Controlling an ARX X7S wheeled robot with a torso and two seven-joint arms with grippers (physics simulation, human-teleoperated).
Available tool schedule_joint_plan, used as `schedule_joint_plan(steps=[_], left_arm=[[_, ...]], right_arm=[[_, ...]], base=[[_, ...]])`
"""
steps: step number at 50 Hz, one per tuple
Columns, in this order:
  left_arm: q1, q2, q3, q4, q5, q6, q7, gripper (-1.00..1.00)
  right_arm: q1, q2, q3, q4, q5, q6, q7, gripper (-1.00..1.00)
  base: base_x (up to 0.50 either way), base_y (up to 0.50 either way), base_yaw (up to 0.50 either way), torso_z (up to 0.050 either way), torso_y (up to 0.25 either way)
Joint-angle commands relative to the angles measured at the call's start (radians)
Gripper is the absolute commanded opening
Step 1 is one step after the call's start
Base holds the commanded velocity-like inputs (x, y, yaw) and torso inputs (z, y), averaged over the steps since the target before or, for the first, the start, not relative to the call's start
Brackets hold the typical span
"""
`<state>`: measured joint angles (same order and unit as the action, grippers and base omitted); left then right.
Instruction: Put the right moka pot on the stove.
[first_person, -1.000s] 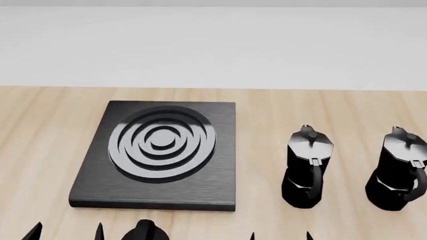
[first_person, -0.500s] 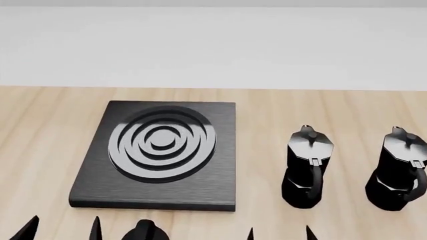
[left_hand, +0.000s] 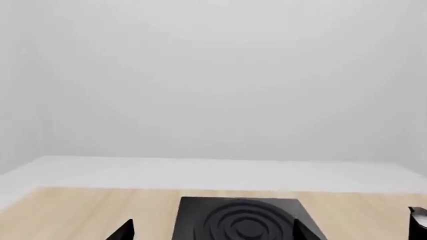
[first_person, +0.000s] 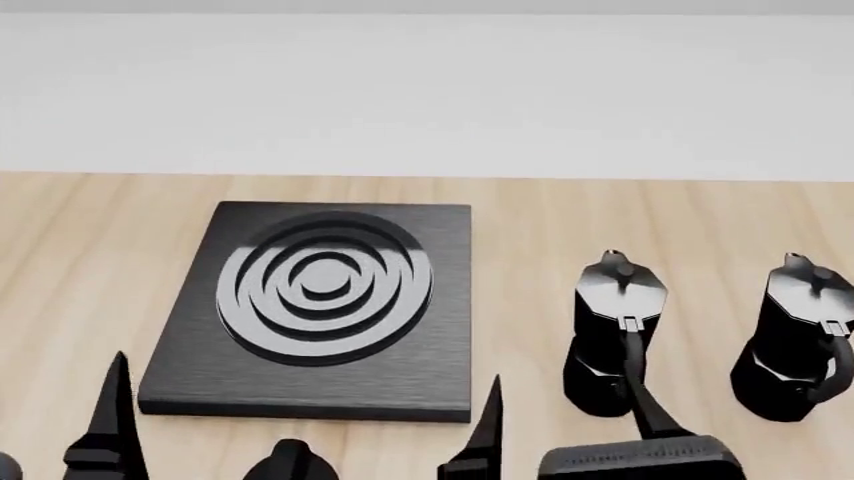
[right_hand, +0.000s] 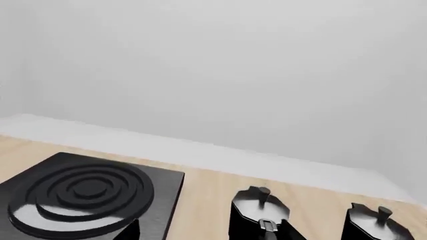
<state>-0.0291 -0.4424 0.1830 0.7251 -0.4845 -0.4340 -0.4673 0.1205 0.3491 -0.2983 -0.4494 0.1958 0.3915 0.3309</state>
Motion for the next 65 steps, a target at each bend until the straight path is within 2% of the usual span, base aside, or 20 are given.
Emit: schedule_joint_plan(steps=[1,26,28,30,39,65], left_arm=[[-0.053,-0.067,-0.054,0.233,-0.099,-0.187,-0.100,1.00],[-0.055,-0.086,-0.045,0.249,-0.113,-0.186,-0.119,1.00],[-0.081,-0.085,-0.038,0.237,-0.132,-0.243,-0.145,1.00],[-0.091,-0.080,-0.035,0.228,-0.123,-0.255,-0.164,1.00],[-0.066,-0.093,-0.039,0.246,-0.105,-0.204,-0.149,1.00],[-0.068,-0.106,-0.012,0.240,-0.077,-0.171,-0.155,1.00]], right_arm=[[0.021,0.022,0.023,-0.162,0.040,0.132,0.015,1.00],[0.015,0.028,0.022,-0.165,0.042,0.121,0.024,1.00],[0.015,0.050,-0.019,-0.177,-0.016,0.129,0.034,1.00],[0.010,0.050,-0.003,-0.200,0.005,0.137,0.033,1.00],[-0.001,0.056,0.005,-0.239,0.001,0.155,0.054,1.00],[0.003,0.062,-0.003,-0.222,0.002,0.147,0.055,1.00]], base=[[0.00,0.00,0.00,0.000,0.000],[0.00,0.00,0.00,0.000,0.000],[0.00,0.00,0.00,0.000,0.000],[0.00,0.00,0.00,0.000,0.000],[0.00,0.00,0.00,0.000,0.000],[0.00,0.00,0.00,0.000,-0.024]])
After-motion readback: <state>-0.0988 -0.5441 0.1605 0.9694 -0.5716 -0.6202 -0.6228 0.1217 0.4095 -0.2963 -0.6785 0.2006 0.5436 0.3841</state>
